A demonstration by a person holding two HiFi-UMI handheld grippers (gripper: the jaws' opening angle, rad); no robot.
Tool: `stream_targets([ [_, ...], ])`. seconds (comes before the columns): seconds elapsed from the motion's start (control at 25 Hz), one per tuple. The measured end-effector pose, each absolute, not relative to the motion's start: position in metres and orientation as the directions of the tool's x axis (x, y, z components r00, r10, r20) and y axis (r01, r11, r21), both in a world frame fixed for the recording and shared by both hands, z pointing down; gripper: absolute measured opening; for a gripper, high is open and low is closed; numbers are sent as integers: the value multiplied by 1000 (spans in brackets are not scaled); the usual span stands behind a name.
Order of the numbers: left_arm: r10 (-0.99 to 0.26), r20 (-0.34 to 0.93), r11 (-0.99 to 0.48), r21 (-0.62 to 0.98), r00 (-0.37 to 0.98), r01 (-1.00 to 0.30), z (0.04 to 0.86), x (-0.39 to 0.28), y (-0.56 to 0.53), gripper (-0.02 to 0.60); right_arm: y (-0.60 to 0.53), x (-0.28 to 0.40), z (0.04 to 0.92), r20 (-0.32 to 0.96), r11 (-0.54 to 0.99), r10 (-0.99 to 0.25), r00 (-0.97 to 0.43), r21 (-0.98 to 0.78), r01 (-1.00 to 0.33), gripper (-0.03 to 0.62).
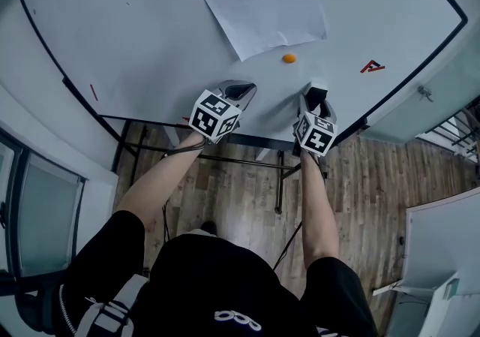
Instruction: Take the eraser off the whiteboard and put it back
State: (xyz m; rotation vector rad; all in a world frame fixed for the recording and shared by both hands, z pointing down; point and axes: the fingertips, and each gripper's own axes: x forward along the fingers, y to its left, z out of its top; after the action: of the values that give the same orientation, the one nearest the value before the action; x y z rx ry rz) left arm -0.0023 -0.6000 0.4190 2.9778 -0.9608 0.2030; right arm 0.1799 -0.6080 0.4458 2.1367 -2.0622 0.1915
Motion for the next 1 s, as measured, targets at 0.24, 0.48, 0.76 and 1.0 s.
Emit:
stream_targets([
  [0.24,-579,121,-814,-34,806,-580,419,-9,-606,9,-613,184,446,207,-70,-975,76,33,-997,272],
  [0.48,-581,126,-813,-33,804,-582,423,-18,-605,9,-610,183,448,218,-88,-972,91,23,-996,241],
  [0.76,-591,113,-805,-23,799,-593,420,-28,-601,9,-605,179,444,223,-78,-971,82,24,-997,239],
  [1.0,-601,107,-798,-18,792,-603,420,-32,-590,9,-590,174,443,223,-63,-973,66,20,-998,239],
])
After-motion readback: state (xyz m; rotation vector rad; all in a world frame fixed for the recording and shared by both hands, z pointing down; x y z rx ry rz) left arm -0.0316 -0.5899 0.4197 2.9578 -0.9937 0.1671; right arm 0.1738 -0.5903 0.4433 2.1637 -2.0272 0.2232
